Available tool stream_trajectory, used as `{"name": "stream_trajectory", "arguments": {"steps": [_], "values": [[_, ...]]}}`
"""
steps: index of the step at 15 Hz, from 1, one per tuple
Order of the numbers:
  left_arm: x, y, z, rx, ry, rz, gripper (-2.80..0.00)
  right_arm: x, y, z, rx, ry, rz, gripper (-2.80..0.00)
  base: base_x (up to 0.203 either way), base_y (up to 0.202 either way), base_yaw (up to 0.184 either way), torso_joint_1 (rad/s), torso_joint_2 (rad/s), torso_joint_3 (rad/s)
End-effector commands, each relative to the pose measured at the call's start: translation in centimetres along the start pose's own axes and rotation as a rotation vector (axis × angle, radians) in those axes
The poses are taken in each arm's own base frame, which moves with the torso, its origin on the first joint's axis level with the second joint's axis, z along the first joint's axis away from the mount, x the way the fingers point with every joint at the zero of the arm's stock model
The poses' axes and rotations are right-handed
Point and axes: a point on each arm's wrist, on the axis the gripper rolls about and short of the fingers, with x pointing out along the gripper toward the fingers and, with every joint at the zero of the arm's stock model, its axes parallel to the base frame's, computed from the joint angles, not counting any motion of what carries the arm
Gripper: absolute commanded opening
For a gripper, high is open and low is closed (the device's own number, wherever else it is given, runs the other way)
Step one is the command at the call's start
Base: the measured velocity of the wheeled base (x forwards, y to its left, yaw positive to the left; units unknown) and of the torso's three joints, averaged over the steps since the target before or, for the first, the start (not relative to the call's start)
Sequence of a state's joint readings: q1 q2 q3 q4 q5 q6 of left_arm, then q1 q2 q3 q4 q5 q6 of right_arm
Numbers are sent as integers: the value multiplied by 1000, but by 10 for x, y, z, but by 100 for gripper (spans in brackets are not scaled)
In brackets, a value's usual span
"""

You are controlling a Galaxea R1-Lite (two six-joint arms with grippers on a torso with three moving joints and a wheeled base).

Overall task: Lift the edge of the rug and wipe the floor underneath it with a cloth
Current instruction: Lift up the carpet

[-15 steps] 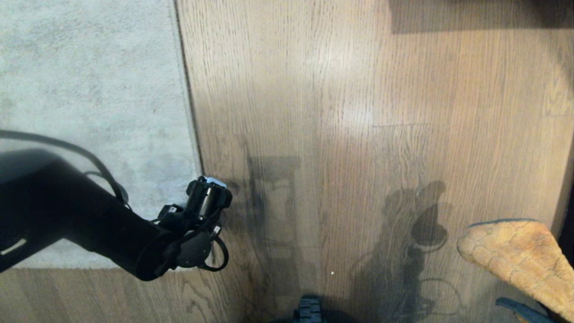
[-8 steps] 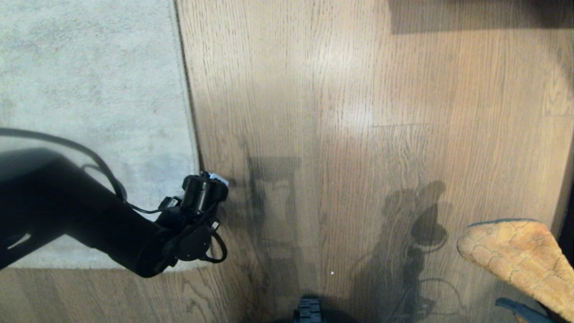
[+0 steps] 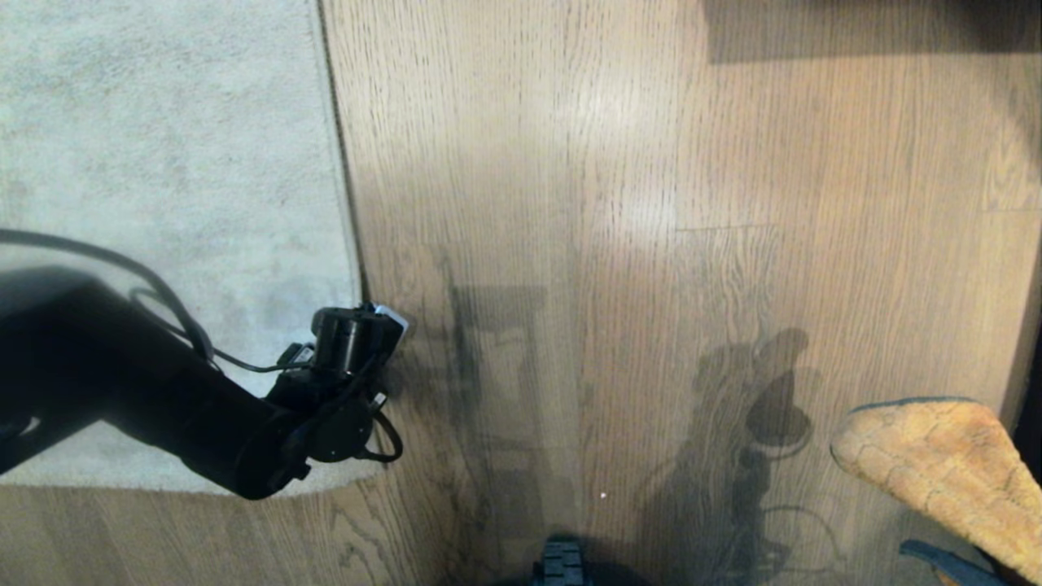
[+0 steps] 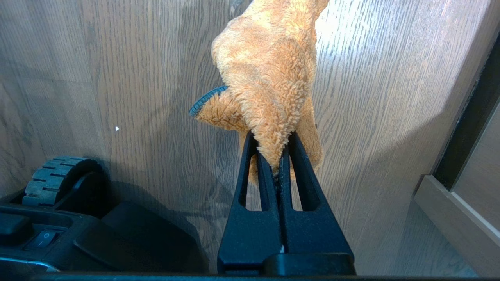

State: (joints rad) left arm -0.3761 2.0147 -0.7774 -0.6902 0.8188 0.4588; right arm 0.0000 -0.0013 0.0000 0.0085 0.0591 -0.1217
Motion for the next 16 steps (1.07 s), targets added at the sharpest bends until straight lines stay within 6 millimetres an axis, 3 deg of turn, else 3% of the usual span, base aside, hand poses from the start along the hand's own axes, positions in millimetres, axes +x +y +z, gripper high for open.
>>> {"name": "stream_trajectory", "arguments": {"steps": [1,10,16], "values": [[1,5,4,-16,-10,16,0,0,0,0,-1,2,1,-280,0,0,0,0,0,0],[8,30,27,-67,-53,79,0,0,0,0,-1,1,1,-280,0,0,0,0,0,0],[0,35,16,27,-34,76,0,0,0,0,-1,0,1,-280,0,0,0,0,0,0]]}}
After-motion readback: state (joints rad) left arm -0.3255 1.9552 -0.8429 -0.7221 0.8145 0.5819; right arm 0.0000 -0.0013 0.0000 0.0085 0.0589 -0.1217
